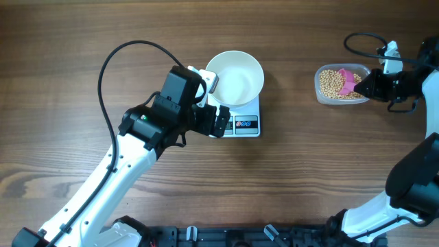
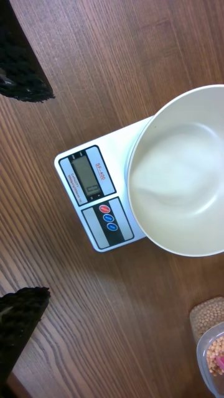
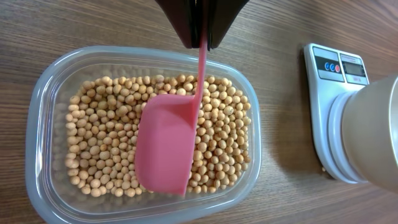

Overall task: Scoop item into bowl and weigh 150g on scale
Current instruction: 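Push the pink scoop through the soybeans with the right gripper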

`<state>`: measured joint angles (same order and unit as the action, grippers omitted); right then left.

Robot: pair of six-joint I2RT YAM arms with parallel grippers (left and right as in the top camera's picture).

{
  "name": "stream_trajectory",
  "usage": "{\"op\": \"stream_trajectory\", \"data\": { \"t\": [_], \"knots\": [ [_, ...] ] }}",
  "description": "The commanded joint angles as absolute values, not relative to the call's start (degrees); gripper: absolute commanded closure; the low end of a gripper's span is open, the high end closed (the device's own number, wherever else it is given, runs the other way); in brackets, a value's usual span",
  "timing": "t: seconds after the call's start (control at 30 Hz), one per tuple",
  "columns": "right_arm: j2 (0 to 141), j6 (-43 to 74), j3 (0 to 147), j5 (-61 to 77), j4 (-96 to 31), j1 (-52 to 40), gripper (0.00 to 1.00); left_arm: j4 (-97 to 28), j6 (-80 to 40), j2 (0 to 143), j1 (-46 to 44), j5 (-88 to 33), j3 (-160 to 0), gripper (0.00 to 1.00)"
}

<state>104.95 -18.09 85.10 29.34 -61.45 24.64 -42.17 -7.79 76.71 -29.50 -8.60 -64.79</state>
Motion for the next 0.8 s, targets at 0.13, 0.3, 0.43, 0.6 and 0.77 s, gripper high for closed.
{"op": "stream_trajectory", "data": {
  "t": [0.13,0.3,0.43,0.6,0.77],
  "knots": [
    [106.5,-16.3,84.6,32.7,-61.0,24.5,0.96,-42.0,-8.1,76.5,-29.1,-8.1,-65.6,0.0],
    [106.5,-14.8,84.6,32.9,-61.1,24.4,0.96,-42.0,-8.1,76.5,-29.1,-8.0,-65.6,0.0],
    [106.5,-14.3,84.6,33.1,-60.6,24.5,0.96,-42.0,-8.1,76.5,-29.1,-8.0,-65.6,0.0],
    [106.5,-14.3,82.3,33.7,-58.8,24.5,0.96,-42.0,-8.1,76.5,-29.1,-8.1,-65.6,0.0],
    [106.5,-14.1,80.9,38.6,-57.0,26.5,0.96,-42.0,-8.1,76.5,-29.1,-8.1,-65.6,0.0]
  ]
}}
